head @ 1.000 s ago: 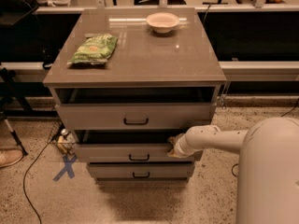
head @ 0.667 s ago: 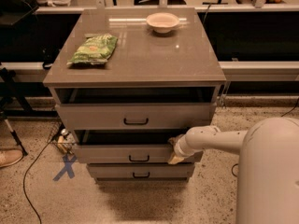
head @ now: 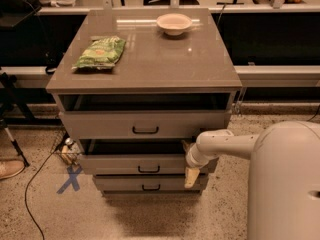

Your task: Open middle drawer

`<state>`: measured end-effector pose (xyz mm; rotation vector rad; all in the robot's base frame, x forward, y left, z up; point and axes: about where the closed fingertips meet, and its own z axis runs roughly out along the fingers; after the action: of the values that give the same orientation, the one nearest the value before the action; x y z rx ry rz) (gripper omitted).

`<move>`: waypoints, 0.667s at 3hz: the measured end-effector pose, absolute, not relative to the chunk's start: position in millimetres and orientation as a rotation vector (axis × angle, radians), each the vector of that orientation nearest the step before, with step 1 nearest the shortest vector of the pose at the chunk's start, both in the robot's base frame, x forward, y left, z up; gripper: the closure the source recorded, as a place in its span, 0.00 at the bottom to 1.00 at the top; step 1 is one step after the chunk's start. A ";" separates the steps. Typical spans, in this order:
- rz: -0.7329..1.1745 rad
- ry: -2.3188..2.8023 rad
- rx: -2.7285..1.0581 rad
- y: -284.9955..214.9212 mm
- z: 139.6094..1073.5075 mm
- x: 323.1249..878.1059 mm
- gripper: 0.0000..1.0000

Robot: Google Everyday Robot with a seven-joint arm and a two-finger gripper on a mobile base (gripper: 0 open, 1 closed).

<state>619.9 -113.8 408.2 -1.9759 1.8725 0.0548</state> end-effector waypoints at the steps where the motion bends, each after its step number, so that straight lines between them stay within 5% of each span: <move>1: 0.050 1.918 -2.008 -120.3 408.9 614.4 0.00; 2: 0.061 1.966 -2.031 -129.8 408.1 604.3 0.00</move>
Offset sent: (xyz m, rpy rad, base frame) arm -0.0260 -0.0293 0.0030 -0.1097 0.1235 -0.0330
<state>604.3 -129.8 408.1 -2.0314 1.9663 0.0615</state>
